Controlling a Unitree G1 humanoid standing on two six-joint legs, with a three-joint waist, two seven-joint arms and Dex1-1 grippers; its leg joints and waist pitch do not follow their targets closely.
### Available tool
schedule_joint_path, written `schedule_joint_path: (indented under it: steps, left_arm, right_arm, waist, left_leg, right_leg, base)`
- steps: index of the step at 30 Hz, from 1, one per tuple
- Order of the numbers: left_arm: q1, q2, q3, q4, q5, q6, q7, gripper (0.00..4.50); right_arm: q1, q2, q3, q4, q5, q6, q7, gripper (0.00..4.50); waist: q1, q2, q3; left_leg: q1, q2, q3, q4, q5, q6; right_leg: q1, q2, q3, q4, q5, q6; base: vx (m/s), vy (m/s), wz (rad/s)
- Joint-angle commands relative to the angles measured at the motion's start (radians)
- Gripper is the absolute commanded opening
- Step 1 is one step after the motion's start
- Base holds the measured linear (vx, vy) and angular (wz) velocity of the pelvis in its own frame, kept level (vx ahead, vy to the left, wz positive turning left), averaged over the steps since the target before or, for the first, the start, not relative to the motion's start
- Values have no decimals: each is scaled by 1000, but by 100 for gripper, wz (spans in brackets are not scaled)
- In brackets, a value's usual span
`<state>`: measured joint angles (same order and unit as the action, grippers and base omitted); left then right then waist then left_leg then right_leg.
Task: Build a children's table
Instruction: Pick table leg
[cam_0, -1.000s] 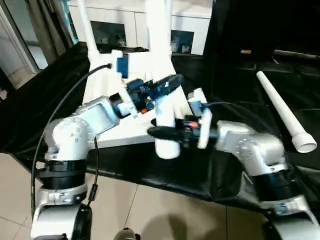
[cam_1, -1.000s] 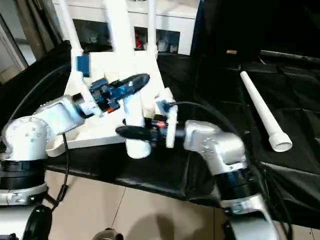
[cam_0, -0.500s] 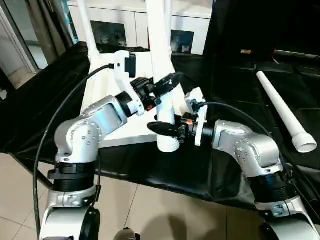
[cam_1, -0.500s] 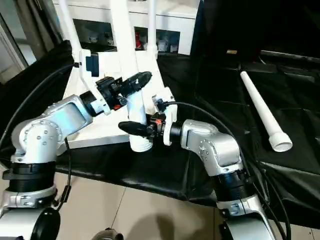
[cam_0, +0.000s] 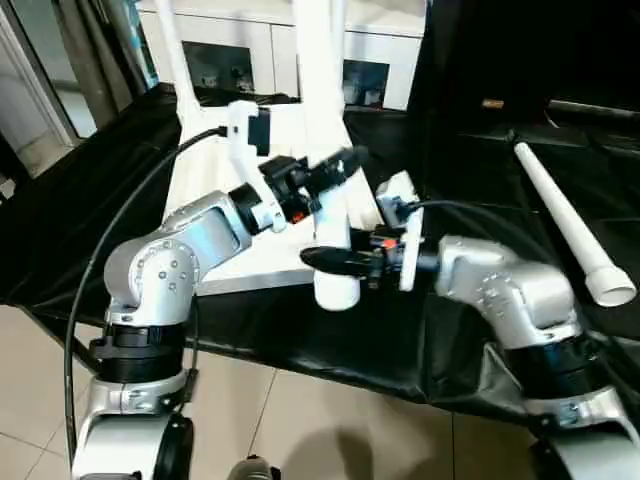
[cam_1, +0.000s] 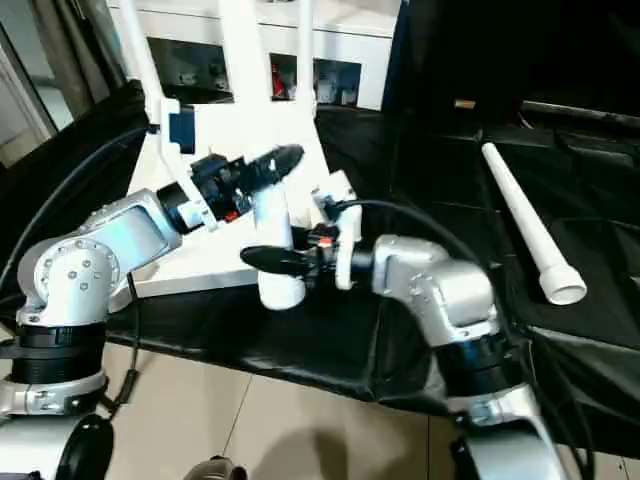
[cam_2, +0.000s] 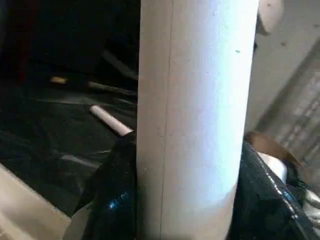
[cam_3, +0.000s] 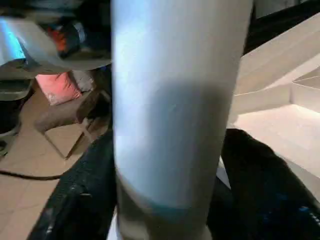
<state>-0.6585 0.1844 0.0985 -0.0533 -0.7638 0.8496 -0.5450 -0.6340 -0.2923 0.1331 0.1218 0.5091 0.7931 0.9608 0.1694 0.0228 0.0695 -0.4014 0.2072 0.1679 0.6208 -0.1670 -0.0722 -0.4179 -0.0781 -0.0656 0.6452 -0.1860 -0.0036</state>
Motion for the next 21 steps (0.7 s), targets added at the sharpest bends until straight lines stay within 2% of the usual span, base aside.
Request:
schedule_joint_path:
  steps: [1,10,15,21]
  left_arm:
    - [3,10,-19,-27,-23,14,-34,188]
    - [10,25,-42,-52,-40,31,-83,188]
    - [10,31,-52,-57,-41,34,-98,188]
    - [3,33,-48,-56,-47,36,-100,188]
  right_arm:
    - [-20,-15,-1,14,12,20,18,310]
    - [-39,-54,37,39,30,62,114,310]
    - [-41,-56,53,51,29,79,132,310]
    - [-51,-53,46,73,34,91,129,250]
  waist:
    - [1,-15,-85]
    - [2,-18,-86]
    - [3,-19,-86]
    - [4,-19,-87]
  left_leg:
    - [17,14,-4,-75,-160,-33]
    - [16,14,-2,-72,-143,-27]
    - [17,14,-2,-73,-147,-30]
    - [17,14,-3,-72,-146,-32]
  right_leg:
    - [56,-57,42,-80,-222,-133]
    - [57,-57,42,-76,-195,-151]
    - [56,-58,42,-78,-206,-146]
    - [56,-57,42,-77,-204,-146]
  base:
    - [0,0,0]
    - [0,0,0]
    - [0,0,0]
    - [0,0,0]
